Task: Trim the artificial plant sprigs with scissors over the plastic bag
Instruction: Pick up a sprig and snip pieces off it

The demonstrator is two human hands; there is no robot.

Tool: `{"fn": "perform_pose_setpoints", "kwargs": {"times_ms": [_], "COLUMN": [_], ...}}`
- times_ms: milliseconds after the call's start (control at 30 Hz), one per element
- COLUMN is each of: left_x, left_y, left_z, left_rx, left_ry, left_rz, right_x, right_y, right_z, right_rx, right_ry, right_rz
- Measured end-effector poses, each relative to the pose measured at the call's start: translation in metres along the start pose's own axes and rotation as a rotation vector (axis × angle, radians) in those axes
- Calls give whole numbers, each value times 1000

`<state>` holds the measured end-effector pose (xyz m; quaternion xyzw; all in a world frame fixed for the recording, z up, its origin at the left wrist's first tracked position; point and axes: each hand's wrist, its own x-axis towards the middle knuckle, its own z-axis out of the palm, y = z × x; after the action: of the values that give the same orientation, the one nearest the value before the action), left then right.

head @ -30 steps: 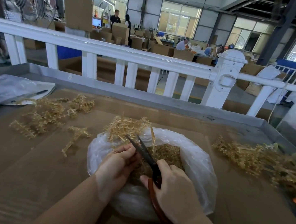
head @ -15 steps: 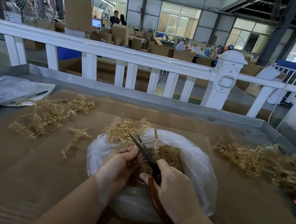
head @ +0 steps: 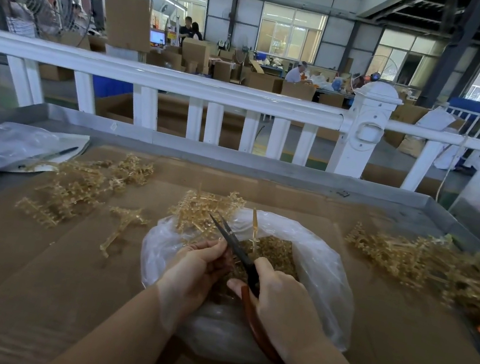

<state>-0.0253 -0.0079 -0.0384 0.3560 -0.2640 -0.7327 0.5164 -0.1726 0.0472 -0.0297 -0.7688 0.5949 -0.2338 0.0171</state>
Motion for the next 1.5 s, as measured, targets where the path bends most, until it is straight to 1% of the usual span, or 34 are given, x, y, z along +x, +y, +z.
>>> {"fn": "perform_pose_setpoints", "kwargs": {"times_ms": [267,633,1000,1200,1267,1333,1500], "left_x": [3,1,-2,-3,-3,-3,-3], "left_y": [-2,-2,-1,0,0,1,6], "left_z": [-2,0,-1,2,3,3,8], "left_rx": [-28,21,-11,-5,-9,-18,-80], "left_ry": [7,-32,-31,-3,2,1,36], "left_rz": [3,3,-4,6,5,5,38], "right_x": [-3,-2,-1,1,0,-1,-4], "right_y": [3,3,0,0,0,-1,-2], "right_z": [2,-2,-2,-2,-4,-6,-21], "right_rx": [73,128,81,24,21,60,266], "right_ry": [46,33,25,31,57,119,301], "right_rz": [3,17,21,19,10,-10,7]}}
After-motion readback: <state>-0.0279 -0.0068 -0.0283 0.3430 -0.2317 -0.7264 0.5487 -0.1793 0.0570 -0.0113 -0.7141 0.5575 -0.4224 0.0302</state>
